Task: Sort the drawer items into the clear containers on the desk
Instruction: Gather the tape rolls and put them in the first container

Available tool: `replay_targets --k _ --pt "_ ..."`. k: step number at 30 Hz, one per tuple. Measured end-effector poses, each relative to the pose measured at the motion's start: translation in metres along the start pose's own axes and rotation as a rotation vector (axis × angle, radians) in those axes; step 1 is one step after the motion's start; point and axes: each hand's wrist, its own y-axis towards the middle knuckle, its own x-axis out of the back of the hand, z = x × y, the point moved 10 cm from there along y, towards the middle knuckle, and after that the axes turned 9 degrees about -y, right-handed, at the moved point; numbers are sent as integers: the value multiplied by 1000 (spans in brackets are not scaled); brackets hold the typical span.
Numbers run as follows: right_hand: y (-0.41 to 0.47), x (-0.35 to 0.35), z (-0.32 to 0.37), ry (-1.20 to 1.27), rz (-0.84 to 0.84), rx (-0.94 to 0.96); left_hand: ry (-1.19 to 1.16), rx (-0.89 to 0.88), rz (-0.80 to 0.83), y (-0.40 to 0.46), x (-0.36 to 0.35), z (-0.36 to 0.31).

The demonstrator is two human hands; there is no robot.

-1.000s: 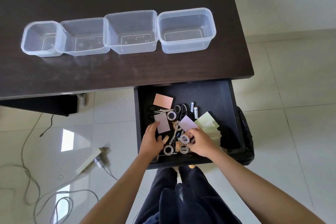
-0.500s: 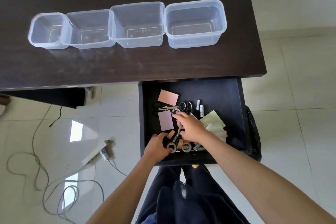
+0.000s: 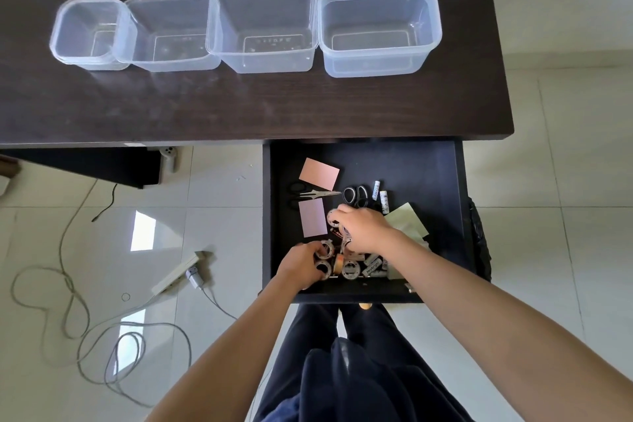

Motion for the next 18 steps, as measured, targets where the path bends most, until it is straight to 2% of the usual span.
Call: replay_targets --k 3,10,14,18 --pt "-1 0 1 -78 19 45 -24 -3 -38 0 2 1" --pt "3 3 3 -61 -16 43 -134 16 -115 0 8 8" --pt "8 3 12 -160 8 83 -176 17 -132 -2 11 10" --pt "8 0 9 -5 -13 41 -218 10 -146 -2 13 11"
